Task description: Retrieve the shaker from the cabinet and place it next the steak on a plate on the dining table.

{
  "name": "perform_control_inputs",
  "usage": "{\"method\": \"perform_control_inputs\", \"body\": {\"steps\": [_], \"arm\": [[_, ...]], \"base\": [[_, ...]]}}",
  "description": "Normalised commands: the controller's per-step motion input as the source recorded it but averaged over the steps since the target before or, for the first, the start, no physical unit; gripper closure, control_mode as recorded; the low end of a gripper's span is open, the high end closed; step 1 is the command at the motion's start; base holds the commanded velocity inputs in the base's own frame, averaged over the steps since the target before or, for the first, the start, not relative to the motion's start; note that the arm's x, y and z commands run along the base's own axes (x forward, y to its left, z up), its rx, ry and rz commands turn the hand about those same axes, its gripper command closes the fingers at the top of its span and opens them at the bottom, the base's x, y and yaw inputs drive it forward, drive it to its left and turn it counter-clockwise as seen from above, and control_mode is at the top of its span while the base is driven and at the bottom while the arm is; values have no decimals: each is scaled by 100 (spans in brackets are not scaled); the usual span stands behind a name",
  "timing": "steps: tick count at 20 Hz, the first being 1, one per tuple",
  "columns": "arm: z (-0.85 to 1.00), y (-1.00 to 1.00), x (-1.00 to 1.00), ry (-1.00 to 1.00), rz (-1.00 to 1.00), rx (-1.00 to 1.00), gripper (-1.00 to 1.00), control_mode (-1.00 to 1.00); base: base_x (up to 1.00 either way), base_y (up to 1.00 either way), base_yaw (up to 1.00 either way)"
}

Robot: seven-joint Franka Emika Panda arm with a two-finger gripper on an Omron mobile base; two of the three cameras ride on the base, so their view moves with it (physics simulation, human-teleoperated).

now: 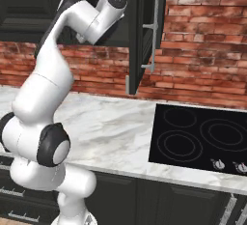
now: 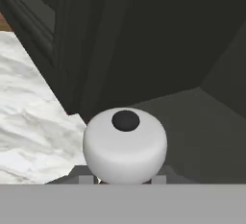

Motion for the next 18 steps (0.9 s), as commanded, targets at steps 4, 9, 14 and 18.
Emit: {"method": "perform_control_inputs", "body": {"steps": [4, 9, 14, 18], "arm": [[-4, 15, -100, -21, 0, 0, 100, -100], [0, 5, -100, -19, -2, 0, 100, -100], [0, 0, -100, -7, -7, 0, 100, -100], [-1, 0, -100, 0, -2, 0, 100, -100]], "base": [[0, 0, 0], [0, 0, 0], [0, 0, 0], [0, 0, 0]]}}
